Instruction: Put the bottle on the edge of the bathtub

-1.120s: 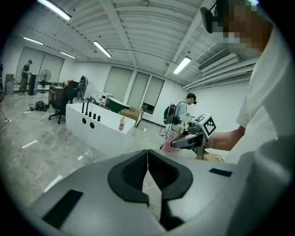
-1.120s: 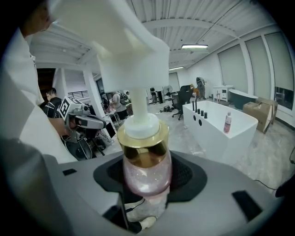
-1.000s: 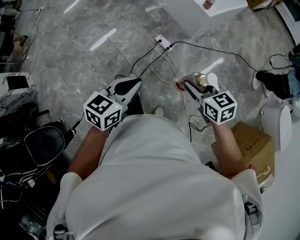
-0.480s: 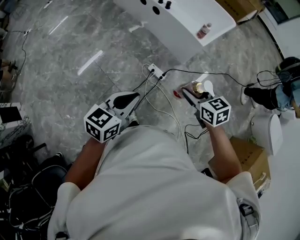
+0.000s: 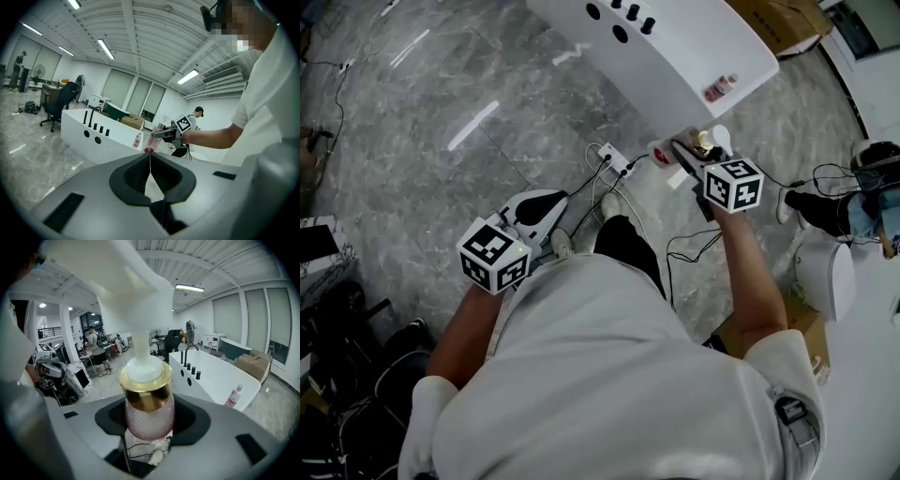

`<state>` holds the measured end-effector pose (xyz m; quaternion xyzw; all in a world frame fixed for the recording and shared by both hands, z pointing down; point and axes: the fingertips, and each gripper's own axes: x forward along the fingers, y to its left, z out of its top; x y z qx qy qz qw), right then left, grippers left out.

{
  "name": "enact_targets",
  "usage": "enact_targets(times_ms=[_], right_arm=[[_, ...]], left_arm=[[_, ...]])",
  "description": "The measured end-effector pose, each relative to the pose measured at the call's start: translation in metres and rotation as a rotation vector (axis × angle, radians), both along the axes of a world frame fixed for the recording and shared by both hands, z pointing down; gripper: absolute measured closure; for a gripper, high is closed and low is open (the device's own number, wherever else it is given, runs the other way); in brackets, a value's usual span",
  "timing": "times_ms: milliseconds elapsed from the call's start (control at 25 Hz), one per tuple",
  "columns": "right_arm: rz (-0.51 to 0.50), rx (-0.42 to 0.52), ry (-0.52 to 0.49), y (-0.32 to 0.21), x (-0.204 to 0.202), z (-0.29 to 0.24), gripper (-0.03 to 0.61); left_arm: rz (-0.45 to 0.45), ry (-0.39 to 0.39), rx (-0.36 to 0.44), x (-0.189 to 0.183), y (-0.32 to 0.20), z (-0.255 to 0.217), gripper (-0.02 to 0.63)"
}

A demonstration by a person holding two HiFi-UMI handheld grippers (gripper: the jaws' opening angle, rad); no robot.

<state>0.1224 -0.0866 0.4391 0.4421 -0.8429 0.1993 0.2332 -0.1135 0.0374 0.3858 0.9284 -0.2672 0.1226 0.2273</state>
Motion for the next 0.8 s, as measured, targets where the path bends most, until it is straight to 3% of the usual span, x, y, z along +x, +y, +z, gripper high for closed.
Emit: enact_targets(times_ms=[280, 520, 800], right_arm=[[0.011, -0.005, 0.010, -0.121, 0.038, 0.035, 0.353], [-0.008, -0.014, 0.035, -0.235, 0.073, 0.074, 0.354], [0.002, -0.003, 0.063, -0.350, 0.111, 0.115, 0.354]], left_arm=[[-0.118, -0.033, -0.023, 0.002, -0.080, 0.007, 0.595], [-0.155, -0.063, -0.031, 0.041, -0.161, 0.002, 0.595], [-0.186, -0.096, -0.080, 0.083, -0.219, 0.006, 0.595]])
